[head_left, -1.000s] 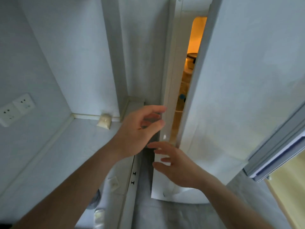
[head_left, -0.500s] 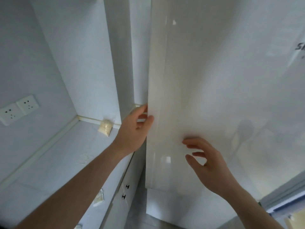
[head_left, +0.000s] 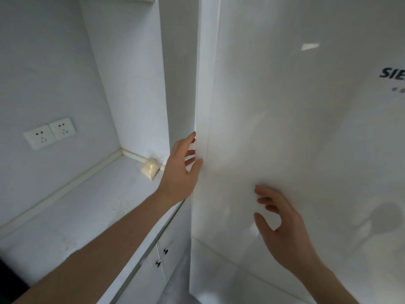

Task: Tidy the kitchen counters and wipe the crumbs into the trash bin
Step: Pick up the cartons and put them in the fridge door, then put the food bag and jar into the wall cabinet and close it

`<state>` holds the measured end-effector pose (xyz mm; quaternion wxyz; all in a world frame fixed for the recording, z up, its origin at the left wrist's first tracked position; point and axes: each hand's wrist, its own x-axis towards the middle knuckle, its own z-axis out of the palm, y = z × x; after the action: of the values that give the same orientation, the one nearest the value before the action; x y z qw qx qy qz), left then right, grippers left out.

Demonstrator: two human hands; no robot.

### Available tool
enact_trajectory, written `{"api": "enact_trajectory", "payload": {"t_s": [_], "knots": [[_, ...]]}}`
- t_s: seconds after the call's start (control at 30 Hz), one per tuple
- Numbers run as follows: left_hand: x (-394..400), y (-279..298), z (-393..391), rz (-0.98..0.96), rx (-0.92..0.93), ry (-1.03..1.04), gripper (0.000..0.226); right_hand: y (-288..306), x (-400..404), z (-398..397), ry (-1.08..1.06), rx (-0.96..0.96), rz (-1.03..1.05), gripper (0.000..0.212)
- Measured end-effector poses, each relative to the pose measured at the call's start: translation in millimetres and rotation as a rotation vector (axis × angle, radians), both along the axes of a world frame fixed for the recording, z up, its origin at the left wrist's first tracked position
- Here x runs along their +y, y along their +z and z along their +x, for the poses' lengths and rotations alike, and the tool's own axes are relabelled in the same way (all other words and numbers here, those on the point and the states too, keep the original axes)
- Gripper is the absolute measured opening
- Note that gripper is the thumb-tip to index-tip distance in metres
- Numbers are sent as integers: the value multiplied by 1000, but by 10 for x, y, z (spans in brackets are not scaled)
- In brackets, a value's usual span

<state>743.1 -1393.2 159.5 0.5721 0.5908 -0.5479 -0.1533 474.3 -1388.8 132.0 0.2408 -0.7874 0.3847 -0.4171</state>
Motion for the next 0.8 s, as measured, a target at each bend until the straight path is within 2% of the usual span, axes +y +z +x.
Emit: {"api": "enact_trajectory", "payload": {"t_s": [0.17,0.27,0.4,0.5,0.63,0.8], "knots": [[135,-239,-95,22,-295,35,81,-83,-33,3,2,-7,-21,60],[182,-252,-40,120,-419,-2,93,-180,-50,50,-5,11,-24,61],[389,-242,168,240,-524,-71,91,-385,14,233,-8,23,56,65],[825,-290,446,306,-501,-18,78,-539,146,387,41,45,166,69],[1747,-572,971,404,-431,173,62,-764,355,628,153,87,271,68],[2808,-841,1481,517,-254,384,57,-1105,688,1167,305,115,406,74]]}}
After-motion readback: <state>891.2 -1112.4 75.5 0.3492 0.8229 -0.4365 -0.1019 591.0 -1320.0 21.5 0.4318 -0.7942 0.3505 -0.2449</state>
